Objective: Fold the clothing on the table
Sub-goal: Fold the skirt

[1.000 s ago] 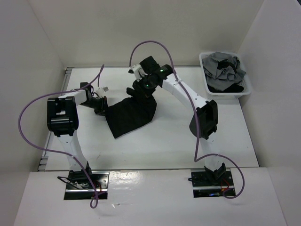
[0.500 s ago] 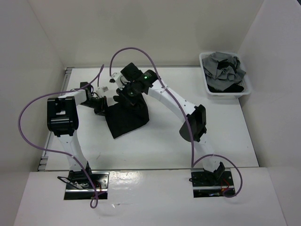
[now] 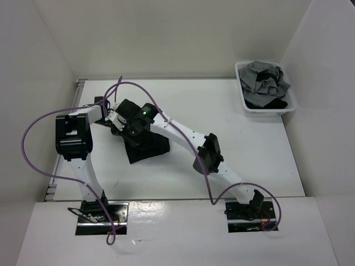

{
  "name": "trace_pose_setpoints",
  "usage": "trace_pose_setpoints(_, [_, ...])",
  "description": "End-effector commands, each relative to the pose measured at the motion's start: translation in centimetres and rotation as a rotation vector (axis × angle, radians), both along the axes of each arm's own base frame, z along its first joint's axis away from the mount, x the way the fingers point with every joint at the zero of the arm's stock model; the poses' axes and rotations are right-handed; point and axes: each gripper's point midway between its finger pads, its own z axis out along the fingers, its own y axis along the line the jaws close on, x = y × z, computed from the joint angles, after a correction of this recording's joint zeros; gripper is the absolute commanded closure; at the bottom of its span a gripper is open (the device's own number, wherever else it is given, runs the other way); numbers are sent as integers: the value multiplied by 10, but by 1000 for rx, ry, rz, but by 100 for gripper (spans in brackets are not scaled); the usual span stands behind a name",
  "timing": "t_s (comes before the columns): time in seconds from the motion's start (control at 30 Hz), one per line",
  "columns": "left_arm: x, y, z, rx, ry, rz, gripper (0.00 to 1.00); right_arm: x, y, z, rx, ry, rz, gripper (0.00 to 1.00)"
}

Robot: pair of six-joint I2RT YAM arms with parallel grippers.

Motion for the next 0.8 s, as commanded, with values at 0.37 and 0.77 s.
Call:
trace_pose_setpoints(0.37, [2,17,-8,90,-4,3,97,13,-4,48,69,-75,-49,13])
trace_pose_setpoints(0.77, [20,89,73,218,-196,169,43,54,-73,105,41,-267,-214,9])
